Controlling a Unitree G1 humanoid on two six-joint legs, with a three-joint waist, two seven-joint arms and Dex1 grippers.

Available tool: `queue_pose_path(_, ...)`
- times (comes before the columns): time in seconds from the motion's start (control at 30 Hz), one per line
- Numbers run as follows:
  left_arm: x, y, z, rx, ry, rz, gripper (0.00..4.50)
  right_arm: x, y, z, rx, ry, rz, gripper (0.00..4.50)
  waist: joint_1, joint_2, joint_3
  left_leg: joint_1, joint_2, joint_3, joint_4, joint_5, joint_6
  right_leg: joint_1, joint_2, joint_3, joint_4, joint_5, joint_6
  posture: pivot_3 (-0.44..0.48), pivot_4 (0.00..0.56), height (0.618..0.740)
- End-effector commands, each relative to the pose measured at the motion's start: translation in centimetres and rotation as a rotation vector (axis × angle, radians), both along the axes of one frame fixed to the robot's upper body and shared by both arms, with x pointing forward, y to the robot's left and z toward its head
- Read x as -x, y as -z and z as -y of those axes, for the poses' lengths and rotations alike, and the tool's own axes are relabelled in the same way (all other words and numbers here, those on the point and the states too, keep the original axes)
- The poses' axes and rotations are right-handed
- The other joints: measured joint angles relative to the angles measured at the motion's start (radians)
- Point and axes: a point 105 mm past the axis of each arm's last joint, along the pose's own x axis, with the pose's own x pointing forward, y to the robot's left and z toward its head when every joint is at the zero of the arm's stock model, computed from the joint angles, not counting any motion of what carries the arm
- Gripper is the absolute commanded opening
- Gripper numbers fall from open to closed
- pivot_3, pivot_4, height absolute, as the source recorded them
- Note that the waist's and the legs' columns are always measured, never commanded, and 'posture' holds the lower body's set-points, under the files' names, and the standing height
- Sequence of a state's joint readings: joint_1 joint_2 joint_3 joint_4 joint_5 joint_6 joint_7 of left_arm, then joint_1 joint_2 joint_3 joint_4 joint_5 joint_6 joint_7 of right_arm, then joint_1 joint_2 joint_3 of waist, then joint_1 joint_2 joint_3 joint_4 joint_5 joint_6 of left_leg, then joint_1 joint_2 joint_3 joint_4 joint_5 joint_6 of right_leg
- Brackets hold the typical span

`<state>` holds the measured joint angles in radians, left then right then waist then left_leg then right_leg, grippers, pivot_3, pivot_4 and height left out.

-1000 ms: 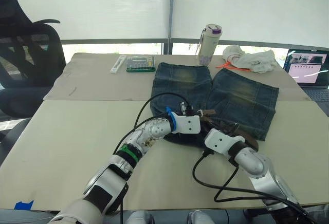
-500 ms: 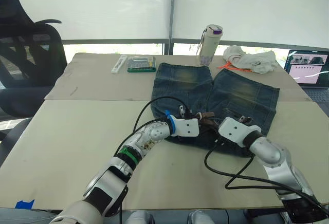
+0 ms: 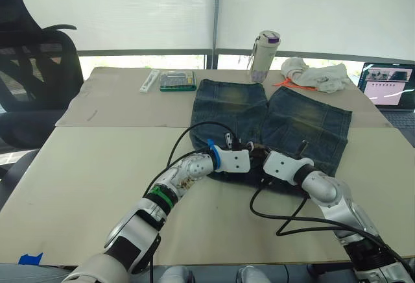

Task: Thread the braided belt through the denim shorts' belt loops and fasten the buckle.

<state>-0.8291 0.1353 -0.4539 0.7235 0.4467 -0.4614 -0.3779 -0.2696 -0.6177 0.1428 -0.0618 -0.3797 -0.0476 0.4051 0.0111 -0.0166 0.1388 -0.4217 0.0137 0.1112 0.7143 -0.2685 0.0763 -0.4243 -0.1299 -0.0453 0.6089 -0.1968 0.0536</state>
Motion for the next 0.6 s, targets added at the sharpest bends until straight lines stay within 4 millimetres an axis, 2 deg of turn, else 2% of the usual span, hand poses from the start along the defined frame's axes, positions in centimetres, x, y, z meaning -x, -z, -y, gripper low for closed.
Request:
queue_pose_path(0.03,0.2,-1.2,0.2,0.049,0.013,0.022,1.03,0.2,-1.6,0.9,0.008,0.006,0.065,0.0,0.001,0.0,0.0,0.0,0.0,0.0,0.0,0.0,0.0,0.0,0.0,0.0,0.0,0.0,0.0,0.0,0.15,0.737)
queue_pose_path(0.2,-0.5,-1.0,-1.0,0.045,-0.039,0.038,2.73,0.8,-1.3,3.3,0.042,0.058,0.059,0.0,0.004,0.0,0.0,0.0,0.0,0.0,0.0,0.0,0.0,0.0,0.0,0.0,0.0,0.0,0.0,0.0,0.15,0.737)
queue_pose_path(0.37,-0.5,0.5,-2.5,0.015,-0.063,0.011,4.33,1.8,-1.6,7.2,0.116,0.143,0.075,0.0,0.003,0.0,0.0,0.0,0.0,0.0,0.0,0.0,0.0,0.001,0.0,0.0,0.0,0.0,0.0,0.0,0.15,0.737)
queue_pose_path(0.57,-0.3,1.5,-3.3,-0.001,-0.076,-0.016,4.33,3.0,-2.1,10.9,0.179,0.23,0.084,0.0,0.004,0.0,0.0,0.002,0.0,0.0,0.0,0.0,0.0,0.002,0.0,0.001,0.0,0.0,0.0,0.0,0.15,0.737)
queue_pose_path(0.6,-0.3,1.6,-3.4,-0.005,-0.076,-0.017,4.33,3.3,-2.3,12.0,0.192,0.261,0.086,0.0,0.005,0.0,0.0,0.002,0.0,0.0,0.0,0.0,0.0,0.002,0.0,0.001,0.0,0.0,0.0,0.0,0.15,0.737)
